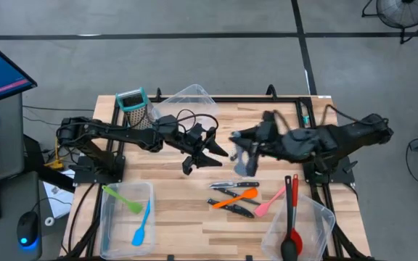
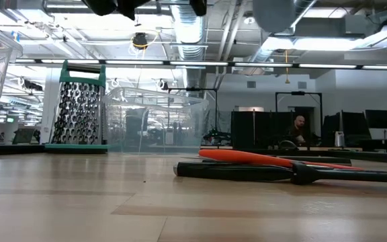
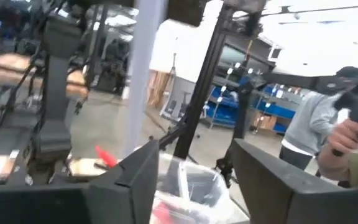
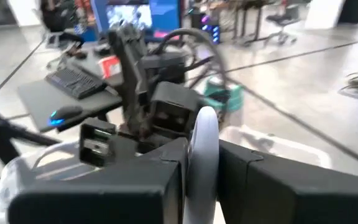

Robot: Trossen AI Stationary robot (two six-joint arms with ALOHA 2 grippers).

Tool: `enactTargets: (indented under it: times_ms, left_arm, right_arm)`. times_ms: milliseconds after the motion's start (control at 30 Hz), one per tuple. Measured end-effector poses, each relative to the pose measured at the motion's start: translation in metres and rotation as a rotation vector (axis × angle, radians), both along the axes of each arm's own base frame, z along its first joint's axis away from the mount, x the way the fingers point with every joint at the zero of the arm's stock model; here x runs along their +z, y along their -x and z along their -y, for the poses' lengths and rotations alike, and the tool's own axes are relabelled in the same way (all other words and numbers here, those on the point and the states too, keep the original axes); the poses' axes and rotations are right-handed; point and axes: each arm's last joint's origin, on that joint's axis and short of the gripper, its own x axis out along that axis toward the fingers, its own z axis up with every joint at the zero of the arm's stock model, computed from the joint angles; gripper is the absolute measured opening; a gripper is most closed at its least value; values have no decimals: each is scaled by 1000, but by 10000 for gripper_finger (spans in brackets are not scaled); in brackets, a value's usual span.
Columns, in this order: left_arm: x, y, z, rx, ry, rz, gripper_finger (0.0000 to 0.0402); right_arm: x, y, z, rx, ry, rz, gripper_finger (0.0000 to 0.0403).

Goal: Pick & Place Kitchen Items
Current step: Put the gray serving spoon into the bottom right transparent bin

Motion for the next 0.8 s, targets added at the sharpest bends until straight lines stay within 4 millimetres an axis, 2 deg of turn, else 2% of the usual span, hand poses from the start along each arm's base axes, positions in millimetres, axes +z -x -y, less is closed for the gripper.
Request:
enactTargets:
  times_ms: [200, 400, 600, 800]
  left_arm:
    - [10, 10, 2, -52, 9, -16, 224]
    - [21, 24, 4, -90, 6, -59, 227]
    - [41, 45, 17, -152, 2, -52, 207]
    - [62, 68, 35, -221, 11, 10, 189]
  right_arm:
    - [12, 48, -18, -46, -37, 34, 45]
    - [17, 95, -37, -22, -174, 93, 45]
    - [11, 124, -53, 18, -328, 111, 45]
    - [-6, 145, -58, 38, -400, 44, 45]
